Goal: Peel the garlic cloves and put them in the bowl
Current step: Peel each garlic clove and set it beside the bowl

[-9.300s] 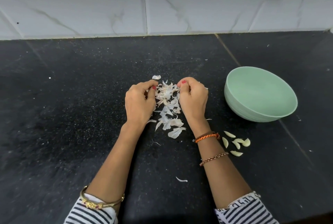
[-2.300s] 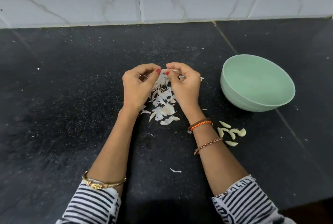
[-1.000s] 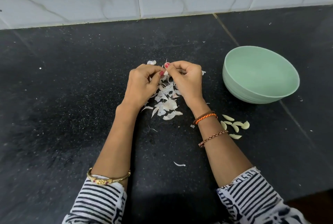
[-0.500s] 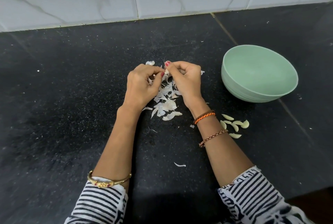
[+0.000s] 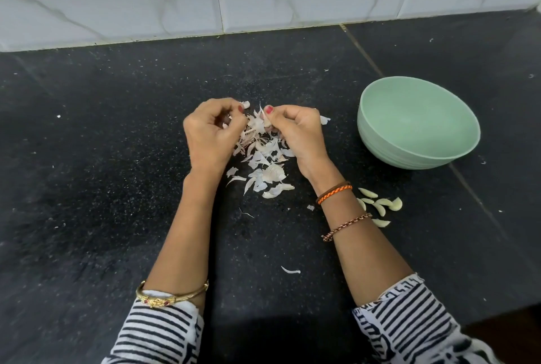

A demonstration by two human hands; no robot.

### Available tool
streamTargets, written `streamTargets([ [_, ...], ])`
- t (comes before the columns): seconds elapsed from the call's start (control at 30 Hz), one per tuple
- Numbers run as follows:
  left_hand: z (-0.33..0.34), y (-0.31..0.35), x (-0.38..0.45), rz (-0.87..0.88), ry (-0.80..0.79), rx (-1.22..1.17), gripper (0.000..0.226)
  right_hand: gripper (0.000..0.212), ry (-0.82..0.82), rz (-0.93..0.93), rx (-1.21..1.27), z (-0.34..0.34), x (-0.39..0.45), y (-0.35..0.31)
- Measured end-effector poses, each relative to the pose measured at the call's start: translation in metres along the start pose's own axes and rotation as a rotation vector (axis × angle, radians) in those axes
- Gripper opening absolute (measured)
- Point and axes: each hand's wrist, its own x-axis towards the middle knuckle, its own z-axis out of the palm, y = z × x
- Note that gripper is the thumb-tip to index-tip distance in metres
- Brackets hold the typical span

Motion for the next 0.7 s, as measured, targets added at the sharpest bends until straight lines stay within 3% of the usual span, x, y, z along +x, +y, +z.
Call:
streamTargets([
  [0.23,0.007,0.01,-0.004,-0.098,-0.192,-0.152,0.015,0.009,0.1,-0.02,-0.011,-0.001,0.001,0.001],
  [0.47,0.008,0.006,-0.004,-0.207,-0.245,-0.287,0.032,0.009,0.158,-0.103,-0.138,0.001,0.002,0.006],
  [0.7,0.013,0.008,-0.007,-0.056,-0.231,-0.204,0.034,0.01,0.197,-0.044,-0.063,0.002,0.003,0.004],
])
